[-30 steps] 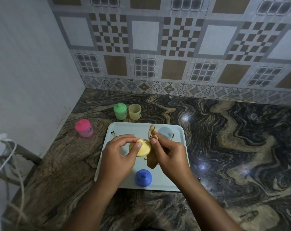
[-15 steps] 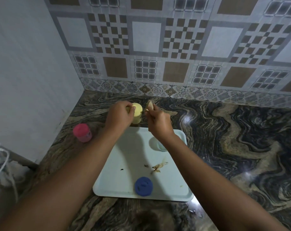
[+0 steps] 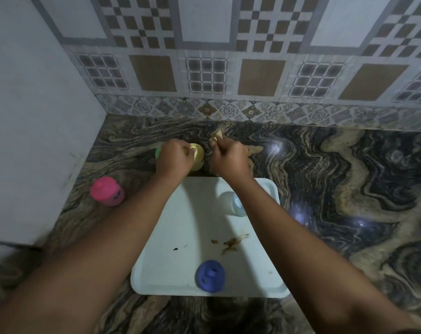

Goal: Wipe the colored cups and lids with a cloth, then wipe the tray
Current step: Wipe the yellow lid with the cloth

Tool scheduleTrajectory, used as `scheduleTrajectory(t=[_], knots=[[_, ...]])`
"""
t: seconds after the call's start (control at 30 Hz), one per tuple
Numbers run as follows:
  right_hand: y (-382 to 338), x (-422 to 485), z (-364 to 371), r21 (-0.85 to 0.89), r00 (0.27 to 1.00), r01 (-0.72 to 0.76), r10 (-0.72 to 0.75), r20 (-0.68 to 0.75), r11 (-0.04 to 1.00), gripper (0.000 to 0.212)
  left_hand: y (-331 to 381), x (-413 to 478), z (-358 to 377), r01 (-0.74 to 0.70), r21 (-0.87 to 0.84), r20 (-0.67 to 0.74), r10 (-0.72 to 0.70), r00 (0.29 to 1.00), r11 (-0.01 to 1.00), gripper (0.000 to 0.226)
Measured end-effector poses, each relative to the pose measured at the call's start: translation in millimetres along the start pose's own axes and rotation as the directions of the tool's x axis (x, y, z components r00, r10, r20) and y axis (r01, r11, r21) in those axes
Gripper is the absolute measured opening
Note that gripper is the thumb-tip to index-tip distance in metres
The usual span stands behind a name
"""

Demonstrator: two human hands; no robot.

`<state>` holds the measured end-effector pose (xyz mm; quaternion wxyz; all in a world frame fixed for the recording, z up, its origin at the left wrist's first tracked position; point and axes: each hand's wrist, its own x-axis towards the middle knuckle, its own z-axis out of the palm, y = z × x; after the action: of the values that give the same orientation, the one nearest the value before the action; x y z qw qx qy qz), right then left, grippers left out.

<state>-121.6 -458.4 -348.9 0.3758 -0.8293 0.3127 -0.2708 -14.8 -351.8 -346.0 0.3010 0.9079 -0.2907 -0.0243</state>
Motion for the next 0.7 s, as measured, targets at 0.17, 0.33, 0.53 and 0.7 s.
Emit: scheduleTrajectory(t=[0.17,0.33,0.53,0.7], knots=[[5.3,0.1,3.8,0.051,1.0,-0.012,0.012,0.0,0.999,0.029,-5.0,6.6,5.2,-0.012,0.062,0.02,0.01,1.0,0.998,0.025],[6.9,-0.6,6.3,0.064,0.999,-0.021,0.023,-0.027,0.998,0.026,-3.8,7.1,4.6,-0.105,0.188,0.089,0.09,0.992,0.977,0.03],[8.2,-3.8,4.0,0.041,0.999,0.001,0.001,-0.049,0.999,0.026,1.3,11.6,3.6,-0.166,0.29,0.168,0.121,0.978,0.943,0.031],[10.2,-3.5,2.9,0.044,0.998,0.018,-0.016,-0.059,0.999,0.024,4.1,13.1,2.9,-0.208,0.34,0.26,0.121,0.958,0.917,0.037]])
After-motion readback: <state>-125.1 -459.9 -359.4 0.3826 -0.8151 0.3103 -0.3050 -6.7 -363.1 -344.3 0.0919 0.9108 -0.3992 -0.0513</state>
